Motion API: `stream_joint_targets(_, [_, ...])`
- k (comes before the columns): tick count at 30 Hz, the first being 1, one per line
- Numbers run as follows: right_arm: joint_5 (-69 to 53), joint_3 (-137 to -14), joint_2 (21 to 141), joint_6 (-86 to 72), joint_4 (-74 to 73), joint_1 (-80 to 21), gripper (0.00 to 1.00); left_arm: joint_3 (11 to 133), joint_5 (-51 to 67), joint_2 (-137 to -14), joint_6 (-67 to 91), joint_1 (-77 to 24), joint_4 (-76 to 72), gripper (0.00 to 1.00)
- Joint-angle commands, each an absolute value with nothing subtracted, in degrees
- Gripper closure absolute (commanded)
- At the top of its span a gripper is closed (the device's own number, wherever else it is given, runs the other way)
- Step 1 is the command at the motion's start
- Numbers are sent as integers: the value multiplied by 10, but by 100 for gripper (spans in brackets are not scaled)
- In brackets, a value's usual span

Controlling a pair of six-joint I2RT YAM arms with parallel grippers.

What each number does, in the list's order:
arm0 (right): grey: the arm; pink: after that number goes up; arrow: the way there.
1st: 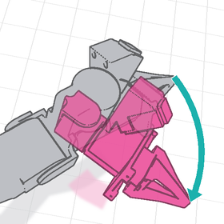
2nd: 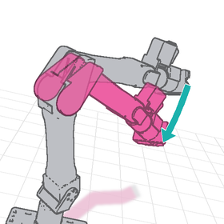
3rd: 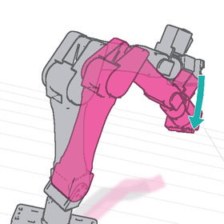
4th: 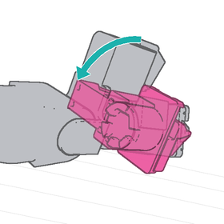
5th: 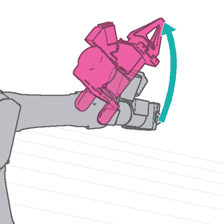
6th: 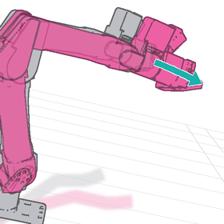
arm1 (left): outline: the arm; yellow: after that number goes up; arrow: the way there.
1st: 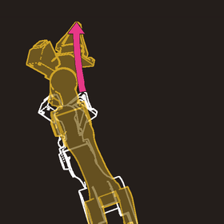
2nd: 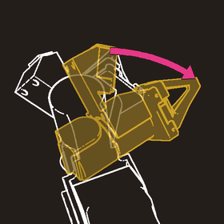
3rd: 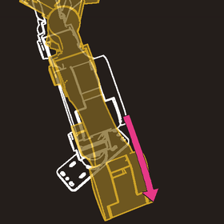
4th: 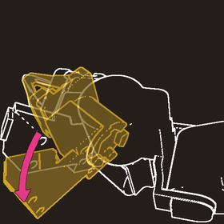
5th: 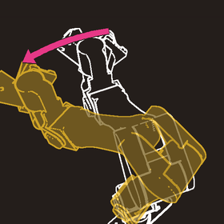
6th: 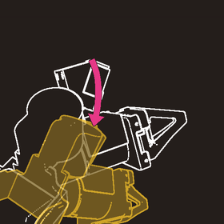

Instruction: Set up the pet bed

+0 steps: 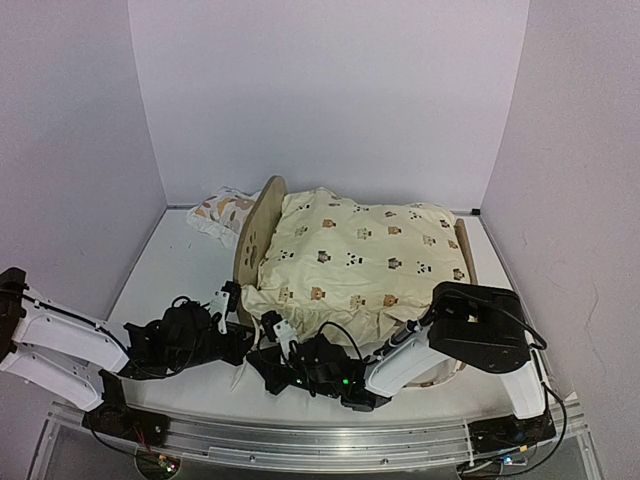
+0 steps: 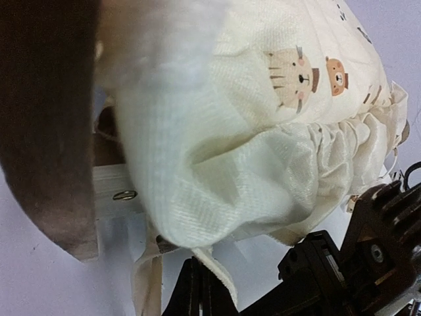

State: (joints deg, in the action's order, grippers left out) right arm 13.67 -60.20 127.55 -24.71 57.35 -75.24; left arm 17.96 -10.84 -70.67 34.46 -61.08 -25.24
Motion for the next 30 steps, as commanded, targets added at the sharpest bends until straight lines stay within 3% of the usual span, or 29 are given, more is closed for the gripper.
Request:
stream_joint_targets(1, [147, -593, 1257, -227, 596, -752, 86, 169, -89, -701, 338, -608, -305, 100])
stream_joint_targets(11, [133, -518, 1182, -194, 574, -753, 69, 150, -79, -708, 331, -607, -345, 100])
stream_joint_targets(20, [123, -468, 1080, -136, 463, -751, 55, 119, -71, -705, 322, -601, -397, 100])
stream_joint_targets(27, [218, -470, 1068, -38, 442, -739, 76, 114, -74, -707, 318, -598, -400, 100])
stream_joint_targets(30, [206, -490, 1089, -14, 441, -725, 80, 115, -73, -711, 317, -597, -402, 100])
